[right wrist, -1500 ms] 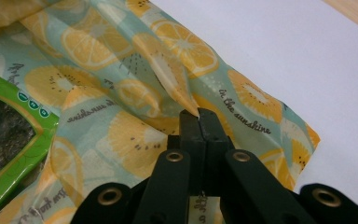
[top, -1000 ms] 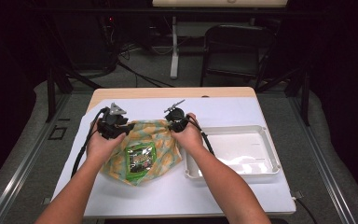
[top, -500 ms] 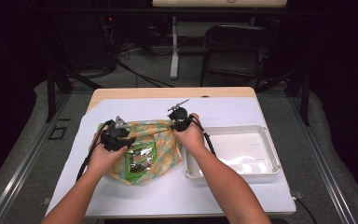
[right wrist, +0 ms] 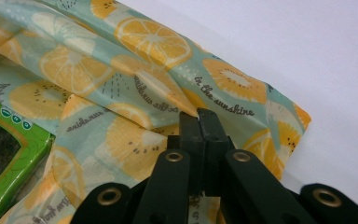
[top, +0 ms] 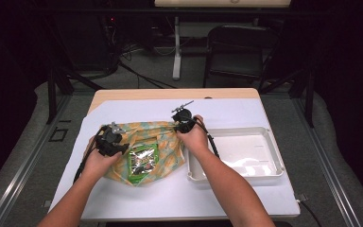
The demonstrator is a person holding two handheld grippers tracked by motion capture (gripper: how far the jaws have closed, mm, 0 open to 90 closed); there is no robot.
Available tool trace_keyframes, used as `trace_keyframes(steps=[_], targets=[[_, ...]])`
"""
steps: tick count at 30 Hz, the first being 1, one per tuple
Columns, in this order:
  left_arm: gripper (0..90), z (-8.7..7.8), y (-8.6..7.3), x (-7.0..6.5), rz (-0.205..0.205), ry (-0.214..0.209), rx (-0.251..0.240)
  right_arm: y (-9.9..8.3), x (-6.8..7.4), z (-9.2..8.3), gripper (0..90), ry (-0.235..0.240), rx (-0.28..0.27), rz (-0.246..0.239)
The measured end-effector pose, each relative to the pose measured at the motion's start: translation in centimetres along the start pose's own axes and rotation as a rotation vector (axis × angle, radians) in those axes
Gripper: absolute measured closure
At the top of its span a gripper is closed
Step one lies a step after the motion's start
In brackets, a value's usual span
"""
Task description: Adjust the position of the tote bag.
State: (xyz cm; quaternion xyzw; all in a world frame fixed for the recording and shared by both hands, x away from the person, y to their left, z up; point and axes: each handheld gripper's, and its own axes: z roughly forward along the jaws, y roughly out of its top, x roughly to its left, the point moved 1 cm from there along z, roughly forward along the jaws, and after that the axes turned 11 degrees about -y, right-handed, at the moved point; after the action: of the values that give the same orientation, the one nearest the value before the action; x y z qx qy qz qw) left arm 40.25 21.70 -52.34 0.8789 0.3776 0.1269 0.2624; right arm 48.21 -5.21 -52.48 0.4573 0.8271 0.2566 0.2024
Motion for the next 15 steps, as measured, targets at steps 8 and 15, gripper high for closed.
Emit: trace_keyframes(steps=[8,15], targets=[[55.3,0.1,-0.9,0.1,-0.003,-0.017,0.015,-0.1,0.0,0.1,90.0,0.004,0.001,0.002],[50.1,-1.5,-1.3,-0.6,0.005,-0.038,-0.025,-0.2,0.0,0.1,90.0,0.007,-0.012,0.019]])
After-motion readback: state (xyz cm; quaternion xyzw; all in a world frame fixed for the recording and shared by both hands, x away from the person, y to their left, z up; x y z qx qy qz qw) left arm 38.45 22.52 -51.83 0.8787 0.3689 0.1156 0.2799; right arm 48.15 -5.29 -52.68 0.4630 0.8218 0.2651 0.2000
